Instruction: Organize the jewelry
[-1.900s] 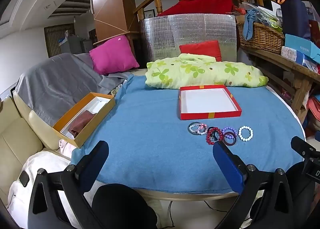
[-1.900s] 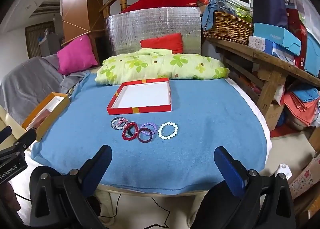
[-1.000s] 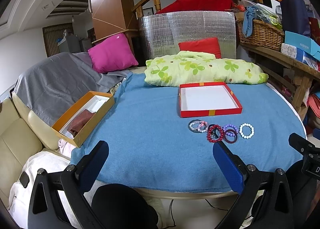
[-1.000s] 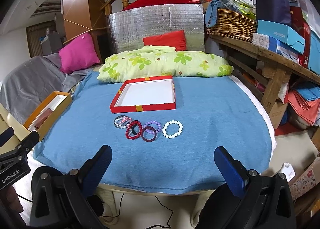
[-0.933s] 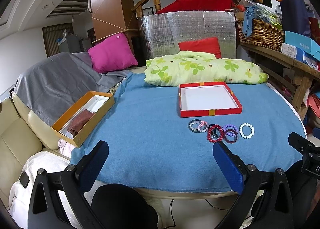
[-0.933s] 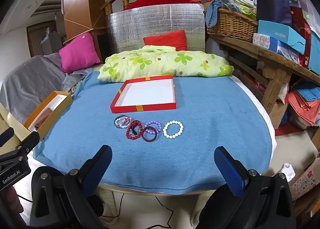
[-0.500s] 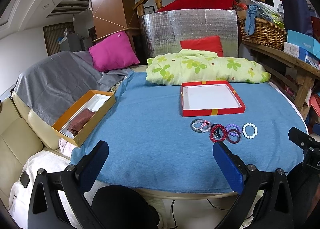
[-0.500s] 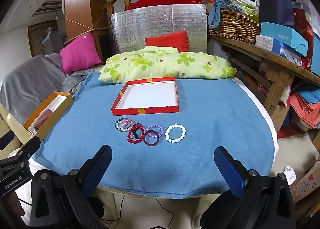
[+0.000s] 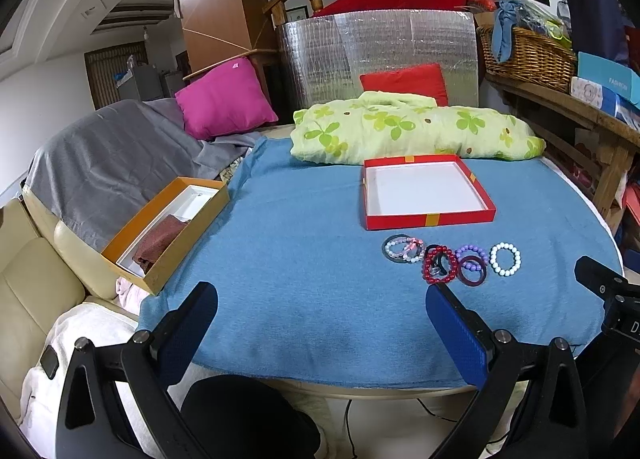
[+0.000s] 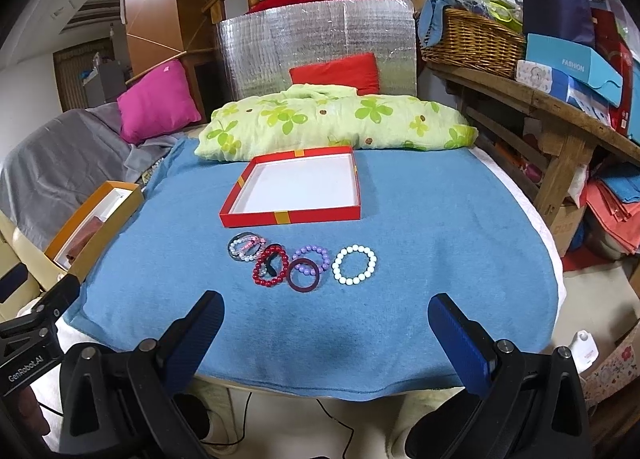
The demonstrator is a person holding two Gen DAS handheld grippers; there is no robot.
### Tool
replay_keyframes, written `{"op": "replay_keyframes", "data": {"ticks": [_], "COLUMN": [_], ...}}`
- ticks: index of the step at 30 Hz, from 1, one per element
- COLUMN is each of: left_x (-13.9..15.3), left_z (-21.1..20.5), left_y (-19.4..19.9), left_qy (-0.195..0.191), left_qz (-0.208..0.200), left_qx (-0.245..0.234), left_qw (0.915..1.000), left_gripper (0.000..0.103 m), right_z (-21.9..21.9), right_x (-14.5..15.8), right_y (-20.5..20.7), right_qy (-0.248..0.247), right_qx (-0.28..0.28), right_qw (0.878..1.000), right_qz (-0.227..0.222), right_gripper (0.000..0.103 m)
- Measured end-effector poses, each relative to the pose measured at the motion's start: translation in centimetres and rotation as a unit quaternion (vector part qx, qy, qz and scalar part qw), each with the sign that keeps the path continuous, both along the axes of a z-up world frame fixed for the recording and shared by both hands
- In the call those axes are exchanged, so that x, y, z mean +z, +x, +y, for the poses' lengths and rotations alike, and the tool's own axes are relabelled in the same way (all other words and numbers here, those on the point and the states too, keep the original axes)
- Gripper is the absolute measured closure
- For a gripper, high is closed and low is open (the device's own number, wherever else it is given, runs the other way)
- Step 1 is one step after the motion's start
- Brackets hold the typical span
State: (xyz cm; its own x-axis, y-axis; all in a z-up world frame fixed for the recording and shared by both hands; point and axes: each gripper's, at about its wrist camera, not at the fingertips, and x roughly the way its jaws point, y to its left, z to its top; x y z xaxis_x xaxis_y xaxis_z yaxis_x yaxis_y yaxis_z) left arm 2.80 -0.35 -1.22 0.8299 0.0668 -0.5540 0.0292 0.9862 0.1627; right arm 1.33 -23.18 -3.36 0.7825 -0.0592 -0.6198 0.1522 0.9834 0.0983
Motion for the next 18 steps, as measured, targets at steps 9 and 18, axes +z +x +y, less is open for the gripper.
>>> {"op": "replay_keyframes", "data": {"ticks": [9, 18], "left_x": [-3.2, -10.1], "left_z": [-0.4, -1.1], "left_y": [4.2, 12.7], "left_qy": [-0.013, -0.087], "left_qz": [0.038, 0.135], "left_qx": [-0.022, -0.071], "left_qw": [0.9989, 0.9845], "left_gripper": [0.0, 0.0], "right_z": [-2.6, -6.3], "right_x": [-3.0, -8.9], "right_y": [2.8, 10.3], "right_qy": [0.018, 0.059], "right_qx": [0.007, 0.036], "right_qw": [0.999, 0.993], "right_qz": [0.031, 0.091], "right_gripper": [0.0, 0.018]}}
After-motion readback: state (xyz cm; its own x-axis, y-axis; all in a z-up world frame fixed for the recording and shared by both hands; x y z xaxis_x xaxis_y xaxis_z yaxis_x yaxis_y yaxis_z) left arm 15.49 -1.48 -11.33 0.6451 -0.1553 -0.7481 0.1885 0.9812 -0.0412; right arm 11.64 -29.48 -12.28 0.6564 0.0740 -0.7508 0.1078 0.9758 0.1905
